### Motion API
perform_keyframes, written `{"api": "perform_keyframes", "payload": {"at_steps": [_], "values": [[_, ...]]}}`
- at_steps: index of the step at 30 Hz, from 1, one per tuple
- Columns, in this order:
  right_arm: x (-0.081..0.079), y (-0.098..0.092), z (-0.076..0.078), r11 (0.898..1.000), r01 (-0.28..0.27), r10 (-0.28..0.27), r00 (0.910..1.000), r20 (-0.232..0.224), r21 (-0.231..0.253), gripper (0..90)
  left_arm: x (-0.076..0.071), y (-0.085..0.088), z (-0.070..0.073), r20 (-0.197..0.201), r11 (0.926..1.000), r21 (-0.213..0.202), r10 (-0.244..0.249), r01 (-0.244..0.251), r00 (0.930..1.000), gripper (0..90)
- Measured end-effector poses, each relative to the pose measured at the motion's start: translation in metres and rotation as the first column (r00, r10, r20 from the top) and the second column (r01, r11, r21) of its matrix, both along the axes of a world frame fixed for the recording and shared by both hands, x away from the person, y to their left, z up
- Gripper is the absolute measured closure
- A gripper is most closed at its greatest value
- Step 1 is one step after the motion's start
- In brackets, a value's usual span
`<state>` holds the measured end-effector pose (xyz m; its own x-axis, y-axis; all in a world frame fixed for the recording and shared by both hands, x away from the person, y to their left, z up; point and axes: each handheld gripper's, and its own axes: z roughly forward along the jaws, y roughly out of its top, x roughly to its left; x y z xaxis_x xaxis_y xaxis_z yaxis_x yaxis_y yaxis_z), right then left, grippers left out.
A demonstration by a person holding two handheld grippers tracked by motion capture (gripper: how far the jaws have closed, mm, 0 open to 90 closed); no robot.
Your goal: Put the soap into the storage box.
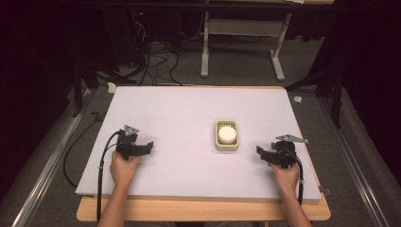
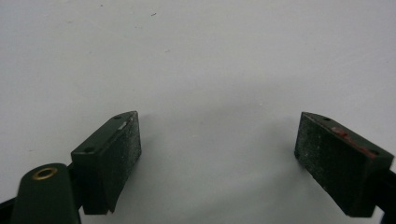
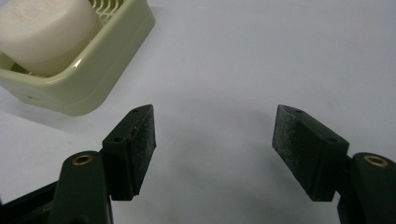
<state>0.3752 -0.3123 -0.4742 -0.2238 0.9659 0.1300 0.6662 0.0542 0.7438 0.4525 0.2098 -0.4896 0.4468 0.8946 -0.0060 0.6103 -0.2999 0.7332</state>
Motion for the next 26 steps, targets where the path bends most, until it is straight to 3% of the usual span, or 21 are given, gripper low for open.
{"api": "perform_keyframes", "payload": {"at_steps": [12,19,26], "values": [[0.004,0.011,-0.006,0.998,0.000,-0.001,0.9999,-0.014,-0.066,30.0,0.000,0.000,0.000,0.000,1.0000,0.000,0.000,0.000,1.0000,15.1],[0.004,0.021,-0.008,0.986,-0.015,0.014,0.9999,-0.009,-0.165,27.3,0.000,0.000,0.000,0.000,1.0000,0.000,0.000,0.000,1.0000,15.1],[0.004,0.020,-0.008,0.988,-0.018,0.017,0.9998,-0.013,-0.153,26.8,0.000,0.000,0.000,0.000,1.0000,-0.001,-0.001,0.001,1.0000,15.1]]}}
